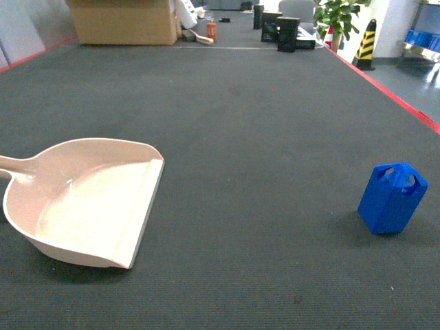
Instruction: Place part in tray to right shelf
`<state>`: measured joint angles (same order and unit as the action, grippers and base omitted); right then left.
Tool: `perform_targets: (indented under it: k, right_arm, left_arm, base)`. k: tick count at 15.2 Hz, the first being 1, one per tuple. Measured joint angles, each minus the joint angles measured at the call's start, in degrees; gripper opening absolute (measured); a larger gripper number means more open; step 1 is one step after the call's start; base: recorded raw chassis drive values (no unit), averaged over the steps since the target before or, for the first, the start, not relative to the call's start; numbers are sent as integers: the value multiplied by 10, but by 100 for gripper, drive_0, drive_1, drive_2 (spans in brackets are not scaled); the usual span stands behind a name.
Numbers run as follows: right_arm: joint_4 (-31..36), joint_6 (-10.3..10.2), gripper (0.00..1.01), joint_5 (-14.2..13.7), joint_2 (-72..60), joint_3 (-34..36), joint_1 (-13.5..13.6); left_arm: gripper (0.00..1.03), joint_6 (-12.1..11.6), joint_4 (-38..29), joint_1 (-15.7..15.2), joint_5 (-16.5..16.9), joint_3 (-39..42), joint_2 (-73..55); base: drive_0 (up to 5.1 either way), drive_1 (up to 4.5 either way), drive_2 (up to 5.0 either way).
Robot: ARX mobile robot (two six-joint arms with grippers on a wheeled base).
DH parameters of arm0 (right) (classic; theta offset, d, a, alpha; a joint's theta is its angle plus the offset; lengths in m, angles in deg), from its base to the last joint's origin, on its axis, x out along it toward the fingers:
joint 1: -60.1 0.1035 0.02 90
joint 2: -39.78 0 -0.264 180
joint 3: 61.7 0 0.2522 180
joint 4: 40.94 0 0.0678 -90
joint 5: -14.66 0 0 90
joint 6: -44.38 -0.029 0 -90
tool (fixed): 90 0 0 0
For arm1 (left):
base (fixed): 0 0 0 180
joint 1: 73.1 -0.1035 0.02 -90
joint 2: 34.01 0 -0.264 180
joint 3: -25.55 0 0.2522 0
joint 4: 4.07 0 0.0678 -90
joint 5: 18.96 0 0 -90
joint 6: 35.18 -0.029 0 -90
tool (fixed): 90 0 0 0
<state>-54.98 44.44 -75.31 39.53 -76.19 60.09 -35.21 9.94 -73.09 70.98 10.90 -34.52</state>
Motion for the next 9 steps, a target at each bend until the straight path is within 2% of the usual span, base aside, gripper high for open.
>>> perform_targets:
  k: [9]
  right_arm:
    - [0,0,98,0,0,0,0]
  left_arm:
    - [98,0,0,0,0,0,0]
  base:
    - [0,0,0]
